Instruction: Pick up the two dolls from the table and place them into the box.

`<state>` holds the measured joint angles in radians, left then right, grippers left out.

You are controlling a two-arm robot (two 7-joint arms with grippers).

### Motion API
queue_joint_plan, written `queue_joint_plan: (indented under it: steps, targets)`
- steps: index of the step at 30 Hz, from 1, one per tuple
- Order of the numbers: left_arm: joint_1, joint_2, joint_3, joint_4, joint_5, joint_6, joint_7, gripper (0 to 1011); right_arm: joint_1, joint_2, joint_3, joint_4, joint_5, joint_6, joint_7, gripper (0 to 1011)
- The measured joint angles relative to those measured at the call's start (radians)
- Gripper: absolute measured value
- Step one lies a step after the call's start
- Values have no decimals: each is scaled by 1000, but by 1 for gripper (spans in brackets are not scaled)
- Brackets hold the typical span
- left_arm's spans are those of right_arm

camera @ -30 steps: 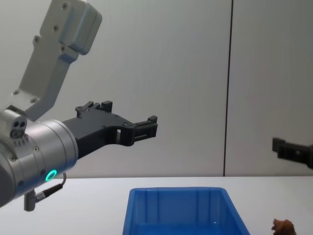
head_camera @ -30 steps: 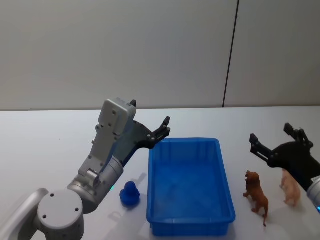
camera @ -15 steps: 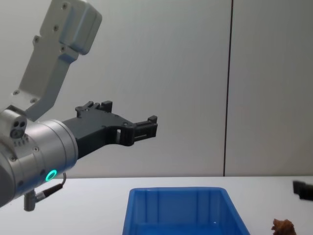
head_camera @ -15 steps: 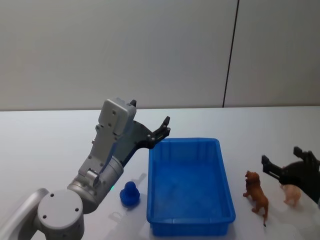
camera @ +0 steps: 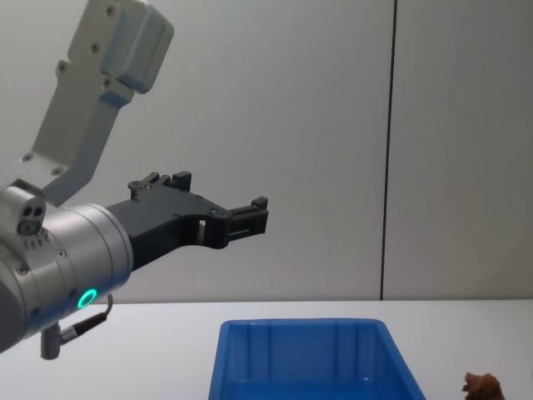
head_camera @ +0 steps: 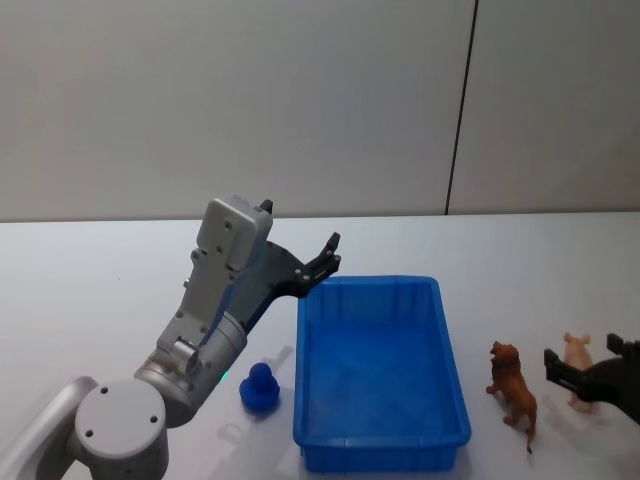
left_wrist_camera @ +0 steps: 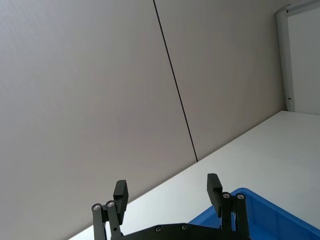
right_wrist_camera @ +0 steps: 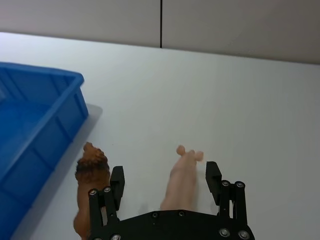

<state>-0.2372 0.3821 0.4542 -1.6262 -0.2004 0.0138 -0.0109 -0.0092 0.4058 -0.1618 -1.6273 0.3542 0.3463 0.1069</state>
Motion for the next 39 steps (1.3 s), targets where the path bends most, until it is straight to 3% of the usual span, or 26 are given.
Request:
queue_joint_plan:
  steps: [10, 22, 27, 39]
  targets:
    - [0, 0, 0, 0, 0, 0, 0, 1001, 2, -2, -2, 26, -15, 45, -7, 1001]
    - [0, 0, 0, 0, 0, 0, 0, 1001, 27, -23, -11, 71, -21, 61, -4, 1001]
    - [0, 0, 0, 0, 0, 0, 0, 1001, 37, -31, -13, 92, -17, 65, -1, 915]
    - [0, 0, 0, 0, 0, 0, 0, 1001, 56, -48, -16, 129, -1, 67, 0, 546]
